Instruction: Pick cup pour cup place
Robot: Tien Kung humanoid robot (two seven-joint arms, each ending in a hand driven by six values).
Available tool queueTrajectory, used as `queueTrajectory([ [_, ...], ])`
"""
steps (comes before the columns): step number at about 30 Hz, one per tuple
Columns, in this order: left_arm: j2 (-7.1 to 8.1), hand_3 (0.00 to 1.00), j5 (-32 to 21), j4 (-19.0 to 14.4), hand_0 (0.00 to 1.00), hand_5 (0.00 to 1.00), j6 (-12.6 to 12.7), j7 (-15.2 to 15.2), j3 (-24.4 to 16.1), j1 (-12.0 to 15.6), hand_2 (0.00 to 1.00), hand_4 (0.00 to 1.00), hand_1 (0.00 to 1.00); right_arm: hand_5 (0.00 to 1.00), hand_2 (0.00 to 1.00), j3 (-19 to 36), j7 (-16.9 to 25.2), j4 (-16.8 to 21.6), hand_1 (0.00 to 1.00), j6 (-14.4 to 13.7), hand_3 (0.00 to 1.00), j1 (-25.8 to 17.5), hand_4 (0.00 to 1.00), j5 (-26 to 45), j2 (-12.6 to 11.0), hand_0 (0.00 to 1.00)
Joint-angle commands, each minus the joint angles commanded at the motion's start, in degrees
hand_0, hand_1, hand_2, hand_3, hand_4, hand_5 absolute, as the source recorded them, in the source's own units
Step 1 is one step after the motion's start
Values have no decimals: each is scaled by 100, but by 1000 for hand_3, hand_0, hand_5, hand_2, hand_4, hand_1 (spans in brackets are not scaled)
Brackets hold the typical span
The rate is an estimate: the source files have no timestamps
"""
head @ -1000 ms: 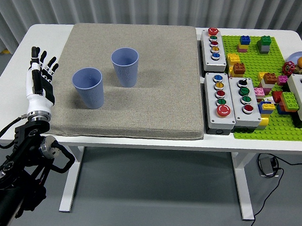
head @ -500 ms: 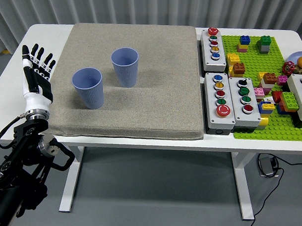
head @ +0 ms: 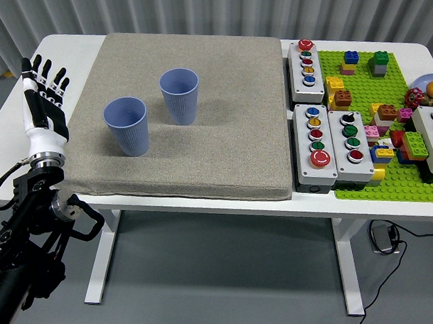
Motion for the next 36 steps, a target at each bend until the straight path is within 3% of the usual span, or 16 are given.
queueTrajectory([
  [7,20,975,559,-316,891,998,-4,121,-149,22,980,751,859,167,584,18,-1,1,653,0,578,20,2,0,2,689],
  [36,31,961,146,-385,893,998,75,56,-286,105,966,749,859,167,584,12,23,-12,653,22,578,42,2,0,-1,690],
])
